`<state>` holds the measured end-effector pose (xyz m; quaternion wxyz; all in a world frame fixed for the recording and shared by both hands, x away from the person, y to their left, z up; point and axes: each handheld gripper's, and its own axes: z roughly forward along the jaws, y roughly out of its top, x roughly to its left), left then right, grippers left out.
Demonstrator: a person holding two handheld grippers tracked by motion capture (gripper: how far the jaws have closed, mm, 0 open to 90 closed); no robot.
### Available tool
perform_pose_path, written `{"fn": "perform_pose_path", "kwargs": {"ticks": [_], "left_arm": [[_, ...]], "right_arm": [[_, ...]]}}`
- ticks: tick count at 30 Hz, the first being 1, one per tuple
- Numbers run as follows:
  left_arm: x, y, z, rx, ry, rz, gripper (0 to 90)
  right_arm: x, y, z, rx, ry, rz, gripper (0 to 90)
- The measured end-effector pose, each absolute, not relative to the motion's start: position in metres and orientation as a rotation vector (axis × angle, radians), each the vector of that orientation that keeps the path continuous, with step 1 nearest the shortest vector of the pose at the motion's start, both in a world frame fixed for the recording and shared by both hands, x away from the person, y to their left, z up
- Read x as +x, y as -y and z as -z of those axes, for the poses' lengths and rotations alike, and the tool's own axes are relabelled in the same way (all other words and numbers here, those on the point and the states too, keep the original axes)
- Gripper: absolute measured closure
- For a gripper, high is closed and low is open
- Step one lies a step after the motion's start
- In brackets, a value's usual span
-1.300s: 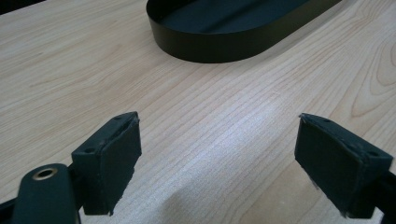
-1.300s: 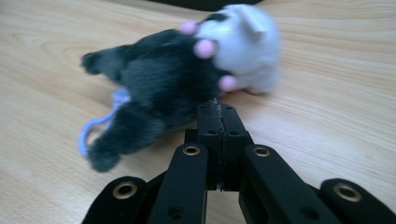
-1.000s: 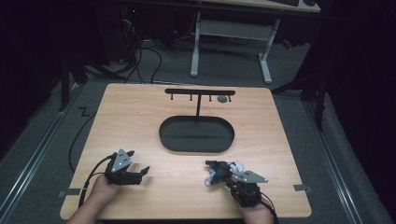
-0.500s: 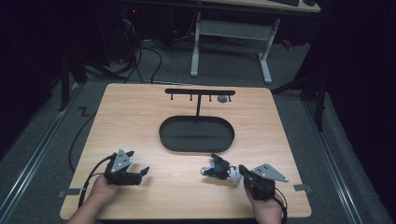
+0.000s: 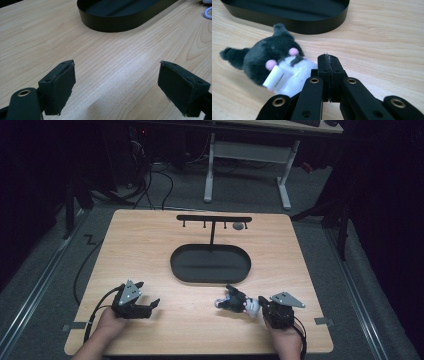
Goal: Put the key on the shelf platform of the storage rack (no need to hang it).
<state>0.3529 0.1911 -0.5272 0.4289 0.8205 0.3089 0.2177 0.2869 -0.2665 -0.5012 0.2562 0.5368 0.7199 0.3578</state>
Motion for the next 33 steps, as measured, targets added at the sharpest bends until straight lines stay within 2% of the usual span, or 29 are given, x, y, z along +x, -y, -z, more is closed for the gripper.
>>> {"fn": "perform_pose_path", "kwargs": {"ticks": [11, 19, 28, 32, 33], "left_arm": [[0.354, -0.192, 0.527, 2.041, -0.775, -0.542, 15.4], [0.354, -0.192, 0.527, 2.041, -0.777, -0.539, 15.4], [0.354, -0.192, 0.527, 2.041, -0.775, -0.541, 15.4], [0.354, -0.191, 0.527, 2.040, -0.774, -0.541, 15.4], [0.354, -0.191, 0.527, 2.041, -0.773, -0.542, 15.4]], "right_arm": [[0.259, 0.248, 0.501, 1.407, -2.062, -0.992, 90.0], [0.260, 0.258, 0.498, 1.427, -2.012, -0.968, 88.8], [0.265, 0.272, 0.504, 1.495, -1.999, -0.920, 79.4], [0.268, 0.272, 0.505, 1.500, -2.002, -0.885, 71.5], [0.270, 0.271, 0.507, 1.520, -2.011, -0.876, 65.0]]}}
